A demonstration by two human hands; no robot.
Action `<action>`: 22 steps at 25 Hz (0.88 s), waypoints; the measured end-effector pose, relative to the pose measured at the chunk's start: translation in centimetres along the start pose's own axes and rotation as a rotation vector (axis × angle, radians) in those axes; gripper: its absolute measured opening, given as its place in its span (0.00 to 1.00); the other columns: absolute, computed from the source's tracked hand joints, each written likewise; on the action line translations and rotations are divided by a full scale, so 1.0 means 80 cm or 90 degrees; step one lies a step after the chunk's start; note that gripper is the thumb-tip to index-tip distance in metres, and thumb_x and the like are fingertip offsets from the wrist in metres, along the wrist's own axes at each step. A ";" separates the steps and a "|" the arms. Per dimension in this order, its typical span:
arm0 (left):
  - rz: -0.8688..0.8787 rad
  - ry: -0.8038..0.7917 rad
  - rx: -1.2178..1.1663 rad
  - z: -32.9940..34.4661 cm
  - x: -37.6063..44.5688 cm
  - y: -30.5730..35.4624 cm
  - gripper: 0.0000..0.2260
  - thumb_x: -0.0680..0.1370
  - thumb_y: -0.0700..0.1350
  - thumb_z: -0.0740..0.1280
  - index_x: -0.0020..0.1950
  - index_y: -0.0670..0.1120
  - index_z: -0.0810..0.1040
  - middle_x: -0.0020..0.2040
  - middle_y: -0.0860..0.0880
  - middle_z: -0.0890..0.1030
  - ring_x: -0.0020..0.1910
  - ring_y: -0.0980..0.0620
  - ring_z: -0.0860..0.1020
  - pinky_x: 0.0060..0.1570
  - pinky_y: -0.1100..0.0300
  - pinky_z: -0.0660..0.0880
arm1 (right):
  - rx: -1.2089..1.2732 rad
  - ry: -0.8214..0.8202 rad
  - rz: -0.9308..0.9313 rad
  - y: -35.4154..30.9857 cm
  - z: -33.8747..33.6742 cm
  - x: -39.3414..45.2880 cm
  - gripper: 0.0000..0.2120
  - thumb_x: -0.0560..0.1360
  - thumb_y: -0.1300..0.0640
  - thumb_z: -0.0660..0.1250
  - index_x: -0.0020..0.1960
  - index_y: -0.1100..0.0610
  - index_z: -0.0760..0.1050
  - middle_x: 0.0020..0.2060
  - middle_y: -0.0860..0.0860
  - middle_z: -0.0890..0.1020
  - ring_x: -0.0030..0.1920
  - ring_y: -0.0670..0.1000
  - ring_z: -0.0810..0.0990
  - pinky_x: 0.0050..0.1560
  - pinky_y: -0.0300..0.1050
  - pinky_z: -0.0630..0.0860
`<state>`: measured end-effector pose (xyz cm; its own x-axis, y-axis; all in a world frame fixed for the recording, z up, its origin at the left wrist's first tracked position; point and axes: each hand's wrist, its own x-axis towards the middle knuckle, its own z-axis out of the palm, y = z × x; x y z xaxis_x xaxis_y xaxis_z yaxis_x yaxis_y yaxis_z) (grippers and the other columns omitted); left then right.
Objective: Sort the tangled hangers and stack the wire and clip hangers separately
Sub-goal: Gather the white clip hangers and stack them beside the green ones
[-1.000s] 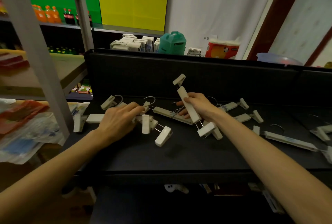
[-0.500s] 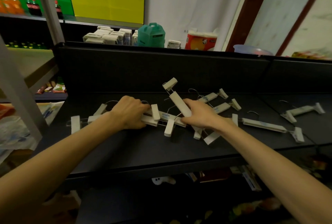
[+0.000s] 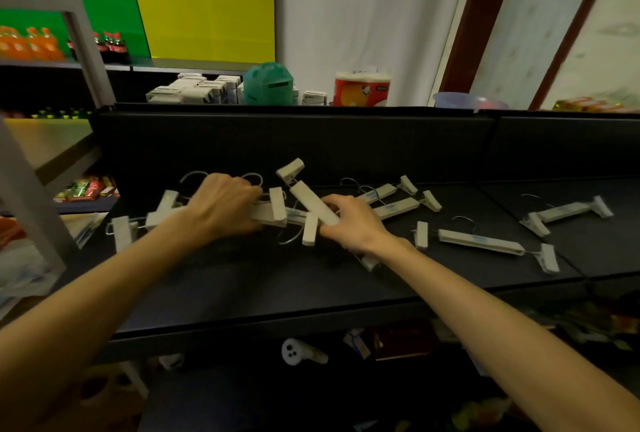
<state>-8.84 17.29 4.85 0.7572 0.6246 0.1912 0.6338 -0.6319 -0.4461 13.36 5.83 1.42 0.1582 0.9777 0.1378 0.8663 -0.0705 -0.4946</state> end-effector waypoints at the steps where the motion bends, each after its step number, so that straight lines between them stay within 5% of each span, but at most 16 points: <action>1: -0.006 0.014 0.023 -0.017 0.002 0.004 0.21 0.74 0.68 0.66 0.56 0.53 0.77 0.46 0.55 0.79 0.36 0.56 0.75 0.33 0.62 0.64 | 0.024 0.030 -0.009 0.007 -0.008 -0.004 0.27 0.73 0.51 0.73 0.71 0.49 0.72 0.57 0.49 0.82 0.55 0.50 0.81 0.53 0.53 0.81; 8: -0.036 0.093 0.109 -0.143 0.040 0.095 0.22 0.76 0.67 0.65 0.57 0.51 0.75 0.43 0.54 0.75 0.33 0.57 0.71 0.30 0.63 0.60 | 0.136 0.160 -0.073 0.093 -0.099 -0.045 0.28 0.74 0.54 0.73 0.73 0.50 0.70 0.58 0.48 0.81 0.55 0.46 0.81 0.54 0.48 0.81; 13: -0.021 0.125 0.052 -0.193 0.126 0.252 0.20 0.75 0.68 0.66 0.46 0.50 0.73 0.35 0.54 0.74 0.28 0.57 0.69 0.29 0.61 0.62 | 0.091 0.200 -0.035 0.233 -0.202 -0.110 0.28 0.74 0.54 0.74 0.72 0.51 0.71 0.58 0.47 0.81 0.53 0.45 0.80 0.54 0.47 0.81; 22: 0.100 0.152 -0.072 -0.247 0.297 0.524 0.19 0.76 0.65 0.66 0.51 0.49 0.76 0.37 0.52 0.74 0.32 0.54 0.72 0.35 0.59 0.69 | 0.024 0.238 0.088 0.491 -0.355 -0.215 0.26 0.75 0.51 0.73 0.71 0.48 0.73 0.58 0.46 0.82 0.55 0.46 0.80 0.54 0.52 0.81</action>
<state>38.85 -3.38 7.96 0.8547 0.3980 0.3333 0.5091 -0.7681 -0.3884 58.14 -19.39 3.98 0.4392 0.8199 0.3673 0.8079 -0.1817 -0.5606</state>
